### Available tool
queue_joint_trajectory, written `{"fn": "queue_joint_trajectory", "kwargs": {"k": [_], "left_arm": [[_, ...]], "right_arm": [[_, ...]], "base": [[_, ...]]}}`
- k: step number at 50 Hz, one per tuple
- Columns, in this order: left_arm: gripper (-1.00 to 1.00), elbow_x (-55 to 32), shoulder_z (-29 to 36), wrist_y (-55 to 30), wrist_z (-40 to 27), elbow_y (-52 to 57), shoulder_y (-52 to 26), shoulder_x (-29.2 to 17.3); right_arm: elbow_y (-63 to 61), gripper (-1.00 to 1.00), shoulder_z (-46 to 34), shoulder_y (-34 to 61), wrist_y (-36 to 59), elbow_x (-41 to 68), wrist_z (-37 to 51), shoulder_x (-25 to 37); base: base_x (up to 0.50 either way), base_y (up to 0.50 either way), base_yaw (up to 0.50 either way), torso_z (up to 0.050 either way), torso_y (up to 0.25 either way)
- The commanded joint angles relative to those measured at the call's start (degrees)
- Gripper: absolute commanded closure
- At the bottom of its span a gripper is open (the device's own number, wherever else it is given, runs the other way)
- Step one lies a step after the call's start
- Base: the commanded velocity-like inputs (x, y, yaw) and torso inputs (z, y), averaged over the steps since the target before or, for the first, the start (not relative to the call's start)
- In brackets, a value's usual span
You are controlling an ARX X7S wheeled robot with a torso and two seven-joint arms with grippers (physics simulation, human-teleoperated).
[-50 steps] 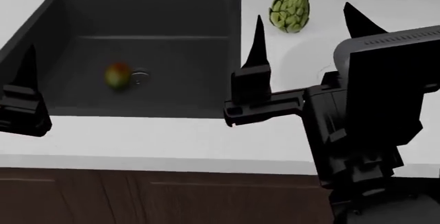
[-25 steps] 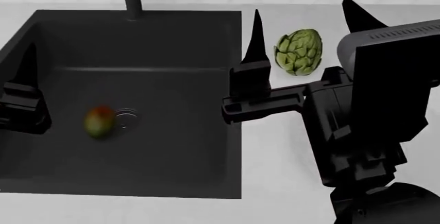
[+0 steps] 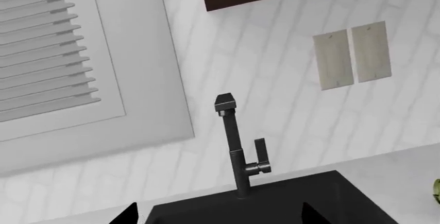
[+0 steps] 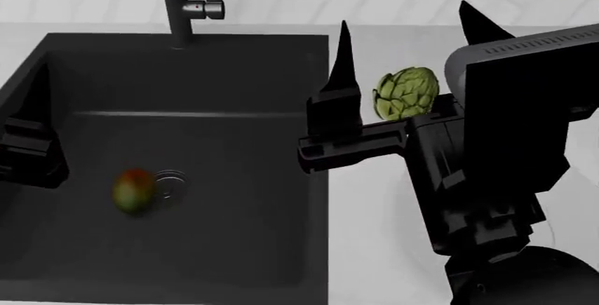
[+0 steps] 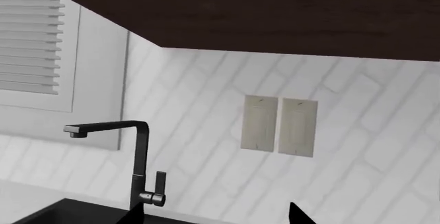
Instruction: Pick the mango from the sink and place it on the plate located on the counter
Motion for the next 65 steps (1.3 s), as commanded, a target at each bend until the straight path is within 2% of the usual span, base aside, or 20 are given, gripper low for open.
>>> {"fn": "queue_joint_trajectory", "kwargs": {"k": [1, 12, 18, 32, 50, 51, 52, 61, 65], "left_arm": [[-1.0, -0.23, -0.1, 0.08, -0.04, -0.35, 0.45, -0.47], [-1.0, -0.59, -0.14, -0.32, -0.24, -0.48, 0.38, -0.43], [-1.0, -0.65, -0.12, -0.28, -0.35, -0.62, 0.47, -0.63], [-1.0, -0.44, 0.51, -0.6, -1.27, -1.25, 0.6, -0.79], [-1.0, -0.54, 0.49, -2.84, -1.88, -1.95, 0.28, -0.69], [-1.0, 27.67, 6.06, -2.04, 15.67, -1.1, 0.97, 1.36], [-1.0, 24.49, 1.85, -2.63, 17.38, -1.4, 1.17, 7.64], [-1.0, 23.43, 4.93, -13.13, 19.24, -6.38, -3.73, 6.57], [-1.0, 22.84, 4.5, -13.09, 19.88, -7.69, -4.29, 6.9]], "right_arm": [[0.22, -1.0, -1.29, 0.44, 1.02, 0.19, 0.7, 0.31], [0.42, -1.0, -0.96, 0.42, 1.24, 0.84, 0.93, 0.4], [0.58, -1.0, -0.75, 0.38, 1.23, 1.23, 0.99, 0.39], [0.7, -1.0, -0.87, 0.41, 0.93, 1.57, 1.37, 0.72], [0.29, -1.0, -1.01, 0.67, 1.29, 1.86, 1.67, 0.9], [1.52, -1.0, -0.21, 0.6, -0.01, -11.59, -11.11, -2.45], [-1.56, -1.0, 0.38, 0.52, 4.86, -11.03, -8.87, -4.71], [-2.66, -1.0, 0.85, 0.79, 6.15, -10.23, -8.6, -4.58], [-3.31, -1.0, -0.17, 0.58, 6.22, -10.37, -8.15, -4.19]], "base": [[0.0, 0.0, 0.0, 0.05, 0.0], [0.0, 0.0, 0.0, 0.05, 0.0], [0.03, 0.0, 0.0, 0.0, 0.0], [0.39, 0.0, 0.0, 0.0, 0.0], [0.0, 0.0, 0.0, 0.0, 0.0], [0.0, 0.0, 0.0, 0.0, 0.0], [0.0, 0.0, 0.0, 0.0, 0.0], [0.0, 0.0, 0.0, 0.0, 0.0], [0.0, 0.0, 0.0, 0.0, 0.0]]}}
